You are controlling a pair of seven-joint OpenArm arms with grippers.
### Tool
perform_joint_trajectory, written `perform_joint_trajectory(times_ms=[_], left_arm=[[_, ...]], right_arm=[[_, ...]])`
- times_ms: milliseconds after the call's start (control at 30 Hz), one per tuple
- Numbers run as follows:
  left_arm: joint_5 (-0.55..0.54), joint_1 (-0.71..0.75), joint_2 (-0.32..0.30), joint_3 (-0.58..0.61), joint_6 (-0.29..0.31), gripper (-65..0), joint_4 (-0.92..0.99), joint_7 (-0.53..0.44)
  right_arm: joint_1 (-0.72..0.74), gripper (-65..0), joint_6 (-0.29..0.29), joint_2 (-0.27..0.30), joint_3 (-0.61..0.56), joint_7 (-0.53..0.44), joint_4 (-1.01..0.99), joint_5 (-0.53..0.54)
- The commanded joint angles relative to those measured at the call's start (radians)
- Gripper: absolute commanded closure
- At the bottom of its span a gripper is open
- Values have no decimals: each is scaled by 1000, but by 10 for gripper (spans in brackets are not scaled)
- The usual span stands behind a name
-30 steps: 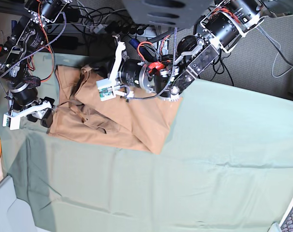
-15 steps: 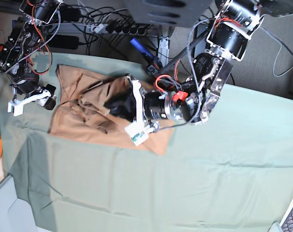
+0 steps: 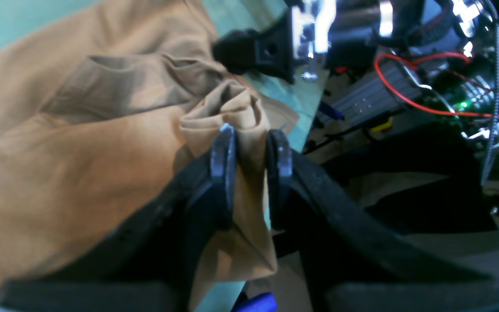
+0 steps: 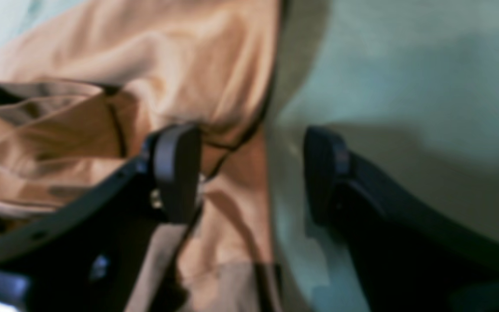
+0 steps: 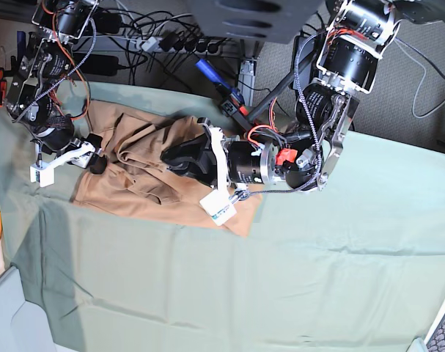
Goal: Fold the T-shirt properly
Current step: 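Release the strip end and lift the left gripper away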
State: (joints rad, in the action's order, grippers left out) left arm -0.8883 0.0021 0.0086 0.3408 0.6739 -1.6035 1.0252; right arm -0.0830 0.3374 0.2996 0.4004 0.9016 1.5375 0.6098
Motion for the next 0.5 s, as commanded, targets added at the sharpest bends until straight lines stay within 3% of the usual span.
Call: perform_joint_trajectory(times_ms=[0,133,333,467], left_arm=[[-37,-16,8,1,24,-156,-21,-10],[-181,-16,8,-3,24,-156,-21,52],[-553,-19,8,-2,24,-156,-21,328],[-594,-22,7,-6,24,-156,-21,356]], right_arm=[[8,-379,82,10,-11,13,11,11],[8,-377,82,10,-24,11,11,10],[8,-377,81,10,-23,8,11,0],[8,-377,81,10,-23,8,11,0]])
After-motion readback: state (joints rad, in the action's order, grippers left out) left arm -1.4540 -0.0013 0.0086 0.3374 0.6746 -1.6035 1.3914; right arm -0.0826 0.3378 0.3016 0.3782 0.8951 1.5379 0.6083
